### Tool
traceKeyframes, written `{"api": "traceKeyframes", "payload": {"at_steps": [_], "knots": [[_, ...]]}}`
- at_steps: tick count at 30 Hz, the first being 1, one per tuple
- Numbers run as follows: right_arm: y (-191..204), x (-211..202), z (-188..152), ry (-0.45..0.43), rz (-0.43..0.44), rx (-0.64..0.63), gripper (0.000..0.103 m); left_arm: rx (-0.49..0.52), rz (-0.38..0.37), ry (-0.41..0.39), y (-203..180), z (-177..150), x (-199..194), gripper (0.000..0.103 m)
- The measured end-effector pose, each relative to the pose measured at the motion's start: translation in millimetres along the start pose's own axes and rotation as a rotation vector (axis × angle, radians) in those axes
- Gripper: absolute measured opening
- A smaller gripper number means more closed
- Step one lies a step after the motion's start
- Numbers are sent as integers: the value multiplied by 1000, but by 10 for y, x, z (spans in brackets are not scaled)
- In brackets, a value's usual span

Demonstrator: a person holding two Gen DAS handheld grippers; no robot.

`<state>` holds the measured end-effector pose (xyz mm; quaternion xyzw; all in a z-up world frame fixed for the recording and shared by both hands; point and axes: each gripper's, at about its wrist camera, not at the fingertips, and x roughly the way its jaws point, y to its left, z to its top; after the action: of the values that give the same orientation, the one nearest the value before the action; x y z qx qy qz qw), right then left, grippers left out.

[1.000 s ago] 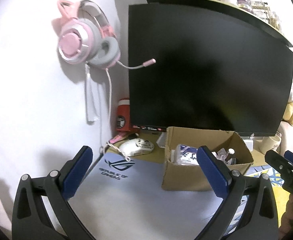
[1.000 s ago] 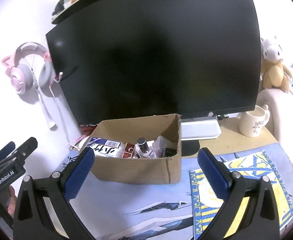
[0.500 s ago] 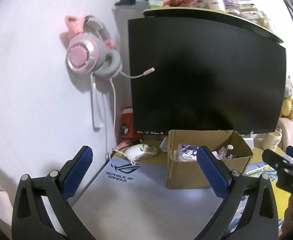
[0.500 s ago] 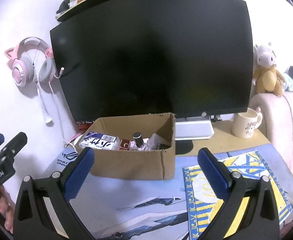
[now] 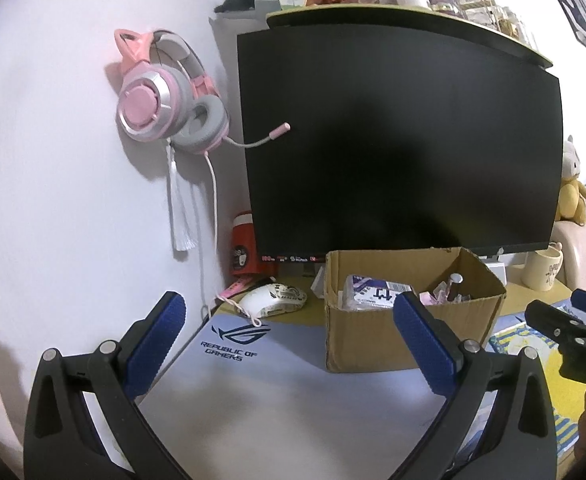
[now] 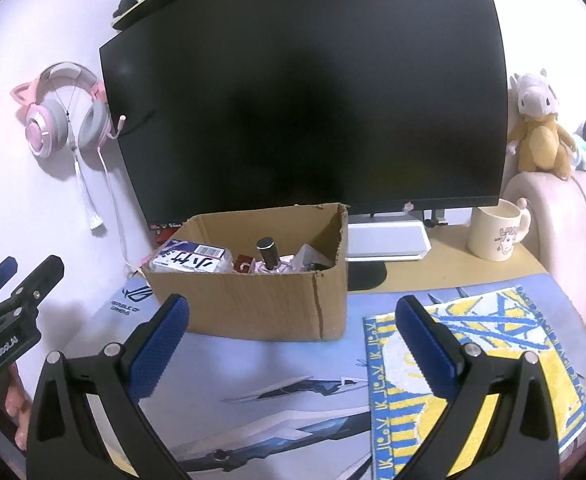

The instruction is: Organize objects

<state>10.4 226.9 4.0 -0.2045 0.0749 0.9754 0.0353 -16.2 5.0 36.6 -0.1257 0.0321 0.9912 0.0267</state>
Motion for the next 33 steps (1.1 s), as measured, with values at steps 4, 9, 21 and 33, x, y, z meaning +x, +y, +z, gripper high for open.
{"api": "traceKeyframes", "payload": {"at_steps": [4,9,21,33], "knots": [[-76,4,-75,5,6,17,103,24,40,-6,-45,-40,13,103],[-117,41,-125,20,18,46,103,27,14,0,-86,-53,19,103],[-101,99,-187,23,-7,30,103,44,6,14,-171,-119,78,103],[-88,96,-203,16,-29,26,103,41,-4,31,-140,-141,139,103]]}}
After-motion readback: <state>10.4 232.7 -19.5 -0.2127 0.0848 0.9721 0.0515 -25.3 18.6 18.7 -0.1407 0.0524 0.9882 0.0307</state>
